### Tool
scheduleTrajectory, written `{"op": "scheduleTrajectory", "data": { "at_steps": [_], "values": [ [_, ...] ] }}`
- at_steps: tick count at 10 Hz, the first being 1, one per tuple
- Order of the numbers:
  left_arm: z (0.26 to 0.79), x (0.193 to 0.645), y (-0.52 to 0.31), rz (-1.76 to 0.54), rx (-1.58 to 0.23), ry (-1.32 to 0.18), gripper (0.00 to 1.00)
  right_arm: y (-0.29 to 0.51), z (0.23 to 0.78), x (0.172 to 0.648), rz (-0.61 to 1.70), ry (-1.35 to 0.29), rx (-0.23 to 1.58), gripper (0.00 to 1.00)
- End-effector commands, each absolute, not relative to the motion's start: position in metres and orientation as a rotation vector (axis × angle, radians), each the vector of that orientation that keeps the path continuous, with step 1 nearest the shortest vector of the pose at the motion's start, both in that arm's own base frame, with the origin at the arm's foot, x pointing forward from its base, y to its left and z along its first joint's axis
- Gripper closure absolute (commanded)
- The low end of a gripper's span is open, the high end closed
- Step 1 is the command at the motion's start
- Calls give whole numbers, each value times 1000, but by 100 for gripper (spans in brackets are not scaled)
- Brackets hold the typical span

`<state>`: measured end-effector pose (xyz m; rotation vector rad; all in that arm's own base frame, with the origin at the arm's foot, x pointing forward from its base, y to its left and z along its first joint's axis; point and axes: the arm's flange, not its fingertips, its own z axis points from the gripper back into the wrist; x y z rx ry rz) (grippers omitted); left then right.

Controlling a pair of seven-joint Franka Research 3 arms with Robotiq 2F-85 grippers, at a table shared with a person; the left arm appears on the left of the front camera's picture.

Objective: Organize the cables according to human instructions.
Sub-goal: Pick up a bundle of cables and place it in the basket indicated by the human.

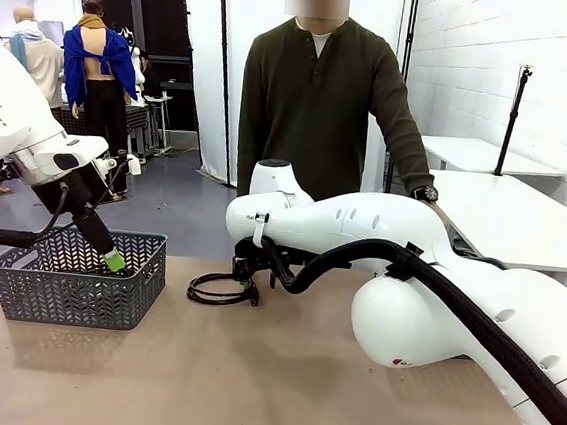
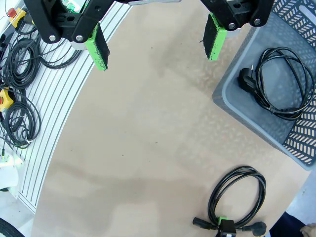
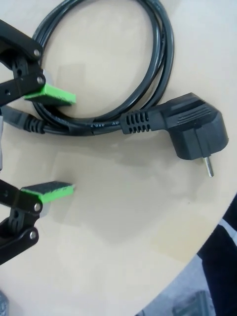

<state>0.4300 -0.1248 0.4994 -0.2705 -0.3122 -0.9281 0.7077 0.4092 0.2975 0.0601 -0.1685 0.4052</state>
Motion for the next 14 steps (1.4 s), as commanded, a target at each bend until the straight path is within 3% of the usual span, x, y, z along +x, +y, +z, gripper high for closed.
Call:
{"op": "scheduleTrajectory", "data": {
  "at_steps": [1,4,10,14],
  "values": [
    [501,431,-125,-928,-268,-315,0,427,293,729,376,-139,50,55],
    [501,431,-125,-928,-268,-315,0,421,294,731,358,-108,96,100],
    [501,431,-125,-928,-268,-315,0,413,301,734,363,-62,117,100],
    [501,431,-125,-928,-268,-315,0,388,361,723,493,-72,97,100]
  ]
}}
